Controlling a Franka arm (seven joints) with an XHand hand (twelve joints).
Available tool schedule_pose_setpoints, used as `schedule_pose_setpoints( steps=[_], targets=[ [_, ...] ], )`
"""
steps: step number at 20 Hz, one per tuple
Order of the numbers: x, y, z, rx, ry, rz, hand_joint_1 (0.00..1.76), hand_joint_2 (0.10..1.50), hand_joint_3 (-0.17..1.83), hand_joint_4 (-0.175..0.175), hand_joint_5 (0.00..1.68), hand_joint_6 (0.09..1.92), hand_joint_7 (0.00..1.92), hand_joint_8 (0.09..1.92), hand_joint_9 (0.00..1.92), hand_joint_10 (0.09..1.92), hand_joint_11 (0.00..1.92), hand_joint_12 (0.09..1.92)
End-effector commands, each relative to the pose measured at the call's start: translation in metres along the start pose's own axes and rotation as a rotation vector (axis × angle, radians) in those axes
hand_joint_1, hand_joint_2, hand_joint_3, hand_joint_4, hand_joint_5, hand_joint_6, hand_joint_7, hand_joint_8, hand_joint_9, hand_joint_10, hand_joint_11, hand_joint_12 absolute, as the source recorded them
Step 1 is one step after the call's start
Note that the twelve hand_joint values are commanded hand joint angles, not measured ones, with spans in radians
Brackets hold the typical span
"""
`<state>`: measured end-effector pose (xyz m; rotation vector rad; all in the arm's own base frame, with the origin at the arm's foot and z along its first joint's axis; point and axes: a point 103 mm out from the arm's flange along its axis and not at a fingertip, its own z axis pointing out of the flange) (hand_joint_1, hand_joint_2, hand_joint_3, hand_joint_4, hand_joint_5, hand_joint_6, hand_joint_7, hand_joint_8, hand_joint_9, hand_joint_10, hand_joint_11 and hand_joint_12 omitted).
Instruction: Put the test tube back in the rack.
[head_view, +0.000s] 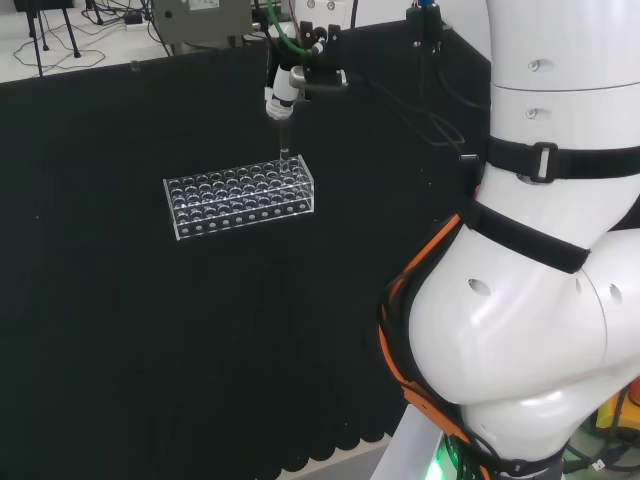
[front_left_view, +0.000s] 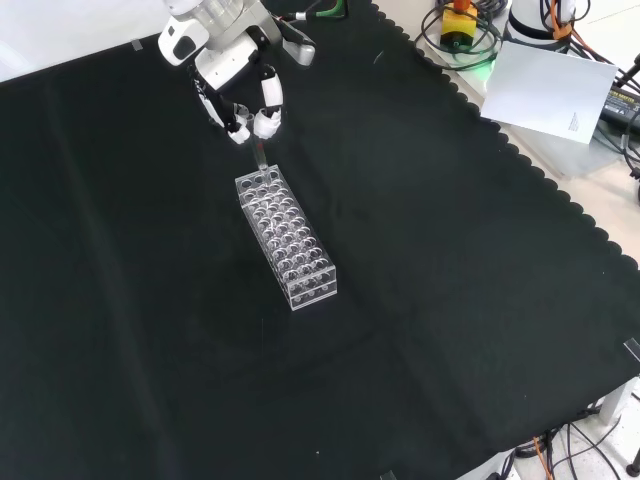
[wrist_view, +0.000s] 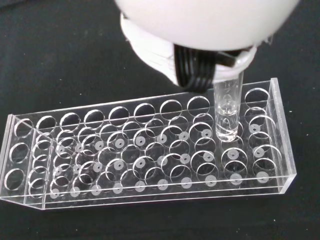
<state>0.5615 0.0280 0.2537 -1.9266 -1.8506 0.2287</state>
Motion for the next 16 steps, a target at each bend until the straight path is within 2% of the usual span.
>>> schedule_pose_setpoints(
  steps=[1, 16],
  targets=[
    [0.000, 0.001, 0.001, 0.001, -0.001, 0.005, 1.45, 0.51, 0.84, -0.175, 1.42, 0.11, 1.47, 0.45, 1.34, 0.95, 1.18, 0.97],
    [0.000, 0.012, 0.008, 0.018, 0.006, 0.008, 1.45, 0.51, 0.84, -0.175, 1.42, 0.11, 1.47, 0.45, 1.34, 0.95, 1.18, 0.97]
  ],
)
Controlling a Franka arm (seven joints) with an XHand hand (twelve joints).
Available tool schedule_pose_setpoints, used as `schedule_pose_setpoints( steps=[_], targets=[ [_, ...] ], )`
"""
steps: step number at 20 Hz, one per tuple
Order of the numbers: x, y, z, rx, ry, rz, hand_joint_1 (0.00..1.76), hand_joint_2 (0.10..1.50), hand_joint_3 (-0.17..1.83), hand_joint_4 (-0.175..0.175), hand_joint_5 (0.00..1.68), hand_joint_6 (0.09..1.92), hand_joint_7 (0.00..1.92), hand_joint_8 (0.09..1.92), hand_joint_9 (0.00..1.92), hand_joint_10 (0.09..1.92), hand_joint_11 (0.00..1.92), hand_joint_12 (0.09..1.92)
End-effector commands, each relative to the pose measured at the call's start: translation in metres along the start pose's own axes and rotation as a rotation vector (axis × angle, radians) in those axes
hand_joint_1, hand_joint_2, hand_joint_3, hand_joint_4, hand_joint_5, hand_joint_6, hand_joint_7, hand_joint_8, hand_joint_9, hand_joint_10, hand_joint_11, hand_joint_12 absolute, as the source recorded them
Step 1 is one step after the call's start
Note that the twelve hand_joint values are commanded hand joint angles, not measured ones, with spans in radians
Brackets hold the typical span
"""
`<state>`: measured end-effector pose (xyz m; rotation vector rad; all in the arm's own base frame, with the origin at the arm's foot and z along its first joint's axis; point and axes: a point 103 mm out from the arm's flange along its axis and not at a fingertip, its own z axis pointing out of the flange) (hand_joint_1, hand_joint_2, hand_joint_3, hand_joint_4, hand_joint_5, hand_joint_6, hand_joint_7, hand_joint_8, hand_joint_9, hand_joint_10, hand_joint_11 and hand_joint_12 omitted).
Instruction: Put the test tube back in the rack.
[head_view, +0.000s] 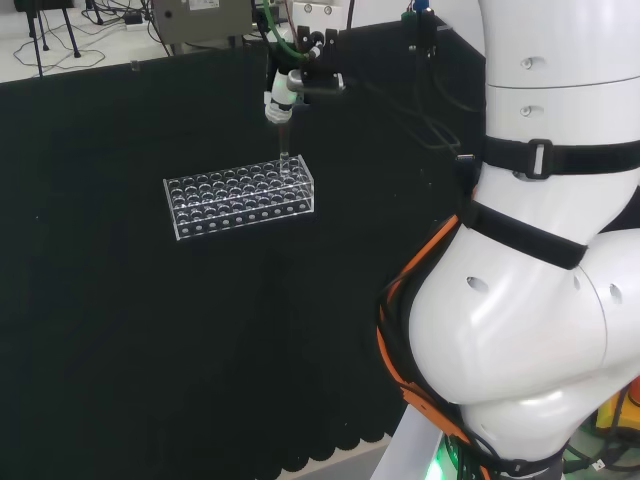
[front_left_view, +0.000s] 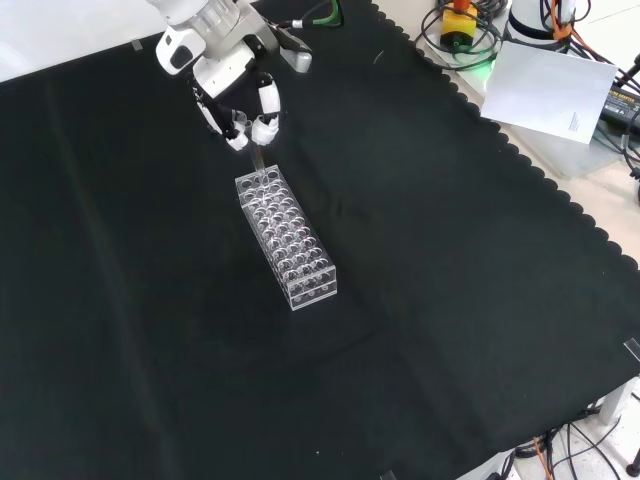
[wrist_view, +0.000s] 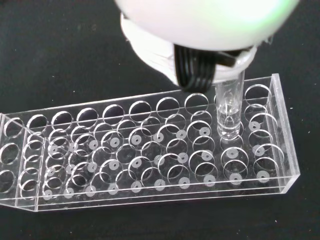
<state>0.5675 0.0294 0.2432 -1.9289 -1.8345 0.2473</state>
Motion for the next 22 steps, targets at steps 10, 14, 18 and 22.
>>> schedule_pose_setpoints(
  steps=[10, 14, 18, 22],
  targets=[
    [-0.010, 0.005, 0.011, 0.015, 0.029, 0.004, 1.45, 0.51, 0.84, -0.175, 1.42, 0.10, 1.47, 0.45, 1.34, 0.95, 1.18, 0.97],
    [-0.016, 0.006, 0.017, 0.021, 0.039, 0.002, 1.45, 0.51, 0.84, -0.175, 1.42, 0.10, 1.47, 0.45, 1.34, 0.95, 1.18, 0.97],
    [-0.018, 0.008, 0.024, 0.030, 0.040, 0.006, 1.45, 0.51, 0.84, -0.175, 1.42, 0.10, 1.47, 0.45, 1.34, 0.95, 1.18, 0.97],
    [-0.015, 0.009, 0.026, 0.036, 0.037, 0.005, 1.45, 0.51, 0.84, -0.175, 1.42, 0.10, 1.47, 0.45, 1.35, 0.95, 1.18, 0.97]
  ],
)
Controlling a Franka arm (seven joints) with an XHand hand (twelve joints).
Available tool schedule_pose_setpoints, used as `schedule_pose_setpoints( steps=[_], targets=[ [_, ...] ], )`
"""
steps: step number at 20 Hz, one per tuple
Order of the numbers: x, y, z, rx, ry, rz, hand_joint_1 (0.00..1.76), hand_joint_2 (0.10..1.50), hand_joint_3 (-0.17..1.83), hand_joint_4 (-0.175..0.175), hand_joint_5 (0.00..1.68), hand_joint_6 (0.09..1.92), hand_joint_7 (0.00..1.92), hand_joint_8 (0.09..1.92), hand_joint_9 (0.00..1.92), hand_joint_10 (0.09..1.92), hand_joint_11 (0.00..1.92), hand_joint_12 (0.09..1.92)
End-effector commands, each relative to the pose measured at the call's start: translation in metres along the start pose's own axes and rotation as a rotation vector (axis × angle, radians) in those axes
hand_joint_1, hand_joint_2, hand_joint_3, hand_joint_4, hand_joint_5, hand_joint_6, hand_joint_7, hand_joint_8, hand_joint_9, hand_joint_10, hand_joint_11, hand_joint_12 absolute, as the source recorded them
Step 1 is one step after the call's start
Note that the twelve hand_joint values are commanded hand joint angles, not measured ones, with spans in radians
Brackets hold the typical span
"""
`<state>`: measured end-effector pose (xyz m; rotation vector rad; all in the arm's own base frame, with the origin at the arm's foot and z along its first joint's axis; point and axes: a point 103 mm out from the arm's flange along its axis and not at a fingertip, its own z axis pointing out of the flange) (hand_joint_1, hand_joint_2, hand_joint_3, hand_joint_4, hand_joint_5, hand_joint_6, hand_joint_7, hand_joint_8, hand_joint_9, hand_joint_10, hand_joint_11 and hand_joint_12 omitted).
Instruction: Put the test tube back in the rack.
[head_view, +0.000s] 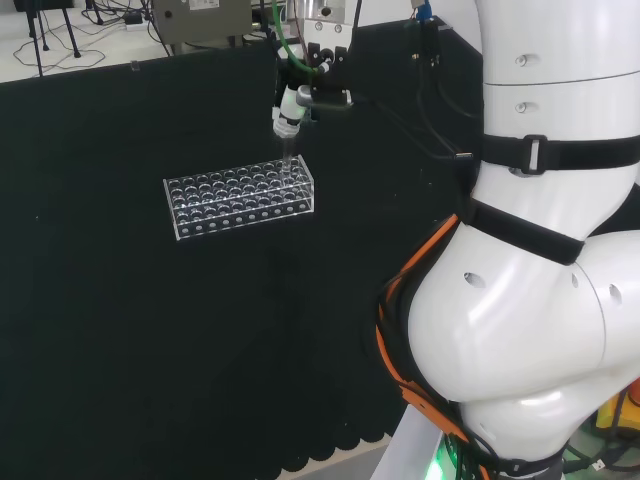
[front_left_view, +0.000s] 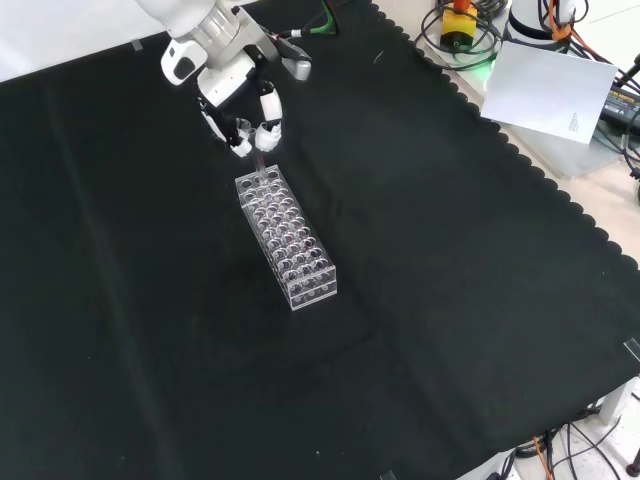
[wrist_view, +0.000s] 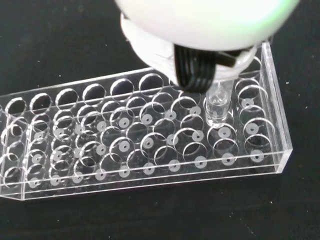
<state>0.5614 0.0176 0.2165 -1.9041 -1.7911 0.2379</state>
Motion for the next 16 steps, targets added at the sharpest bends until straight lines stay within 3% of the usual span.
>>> schedule_pose_setpoints(
  steps=[1, 16],
  targets=[
    [0.002, 0.003, 0.002, 0.005, 0.000, -0.001, 1.45, 0.51, 0.84, -0.175, 1.42, 0.10, 1.47, 0.45, 1.35, 0.95, 1.18, 0.97],
    [0.014, 0.009, 0.013, 0.031, -0.004, -0.018, 1.45, 0.51, 0.84, -0.175, 1.42, 0.09, 1.47, 0.45, 1.35, 0.95, 1.18, 0.97]
  ],
)
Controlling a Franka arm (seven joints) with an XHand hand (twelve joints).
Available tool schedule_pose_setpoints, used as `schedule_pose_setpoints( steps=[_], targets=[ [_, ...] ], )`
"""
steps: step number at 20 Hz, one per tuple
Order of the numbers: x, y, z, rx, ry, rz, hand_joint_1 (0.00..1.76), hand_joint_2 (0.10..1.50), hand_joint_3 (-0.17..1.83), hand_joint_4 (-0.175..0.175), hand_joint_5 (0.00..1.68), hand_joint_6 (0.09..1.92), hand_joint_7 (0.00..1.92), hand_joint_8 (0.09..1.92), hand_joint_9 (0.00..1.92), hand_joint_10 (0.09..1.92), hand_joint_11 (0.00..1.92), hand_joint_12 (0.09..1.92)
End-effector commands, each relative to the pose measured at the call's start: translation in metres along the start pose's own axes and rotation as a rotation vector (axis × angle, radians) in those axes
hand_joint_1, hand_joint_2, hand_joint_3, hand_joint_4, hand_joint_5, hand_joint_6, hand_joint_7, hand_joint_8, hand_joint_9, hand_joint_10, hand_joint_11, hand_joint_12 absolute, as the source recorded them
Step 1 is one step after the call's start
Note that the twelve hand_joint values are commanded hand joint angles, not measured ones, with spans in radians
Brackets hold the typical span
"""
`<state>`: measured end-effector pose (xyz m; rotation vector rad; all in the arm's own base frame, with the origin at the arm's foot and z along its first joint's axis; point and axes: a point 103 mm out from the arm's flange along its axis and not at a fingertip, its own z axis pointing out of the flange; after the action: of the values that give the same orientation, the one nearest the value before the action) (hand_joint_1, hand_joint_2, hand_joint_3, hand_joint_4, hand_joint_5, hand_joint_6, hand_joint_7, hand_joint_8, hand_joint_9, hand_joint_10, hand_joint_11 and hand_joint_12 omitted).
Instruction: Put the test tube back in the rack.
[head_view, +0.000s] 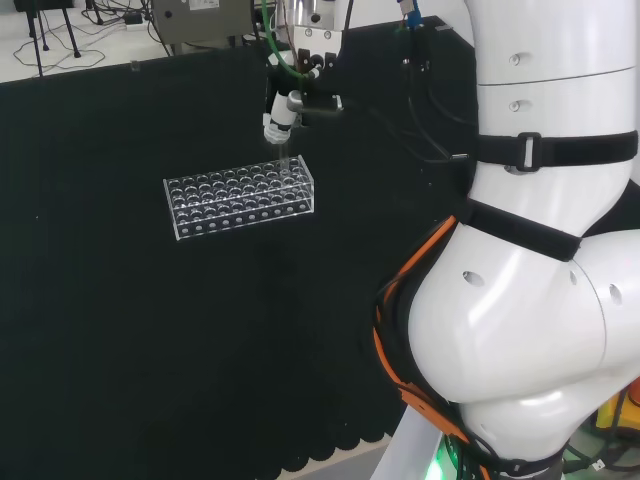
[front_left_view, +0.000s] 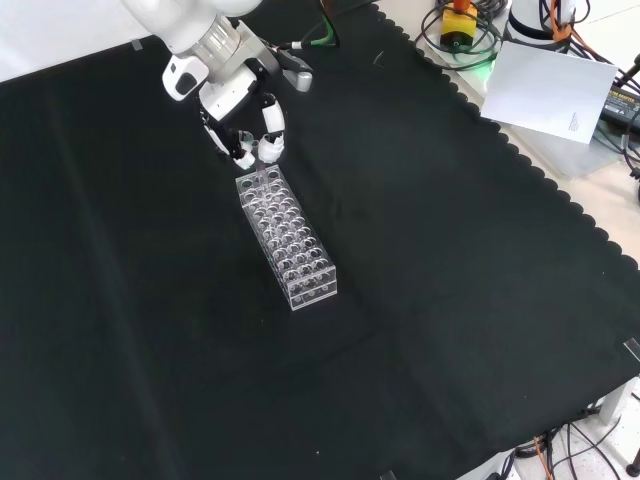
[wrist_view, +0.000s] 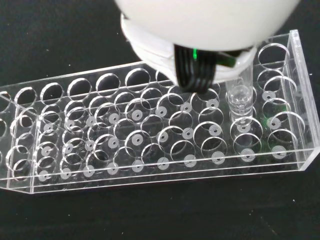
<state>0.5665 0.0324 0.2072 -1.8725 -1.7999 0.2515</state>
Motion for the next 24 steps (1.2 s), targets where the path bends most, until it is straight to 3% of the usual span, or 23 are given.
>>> schedule_pose_setpoints(
  steps=[1, 24],
  targets=[
    [0.000, 0.000, 0.005, 0.010, 0.000, 0.001, 1.45, 0.51, 0.84, -0.175, 1.42, 0.09, 1.47, 0.45, 1.35, 0.95, 1.18, 0.97],
    [-0.012, -0.004, 0.040, 0.046, 0.072, 0.019, 1.45, 0.51, 0.84, -0.175, 1.43, 0.09, 1.47, 0.45, 1.35, 0.95, 1.18, 0.97]
  ],
)
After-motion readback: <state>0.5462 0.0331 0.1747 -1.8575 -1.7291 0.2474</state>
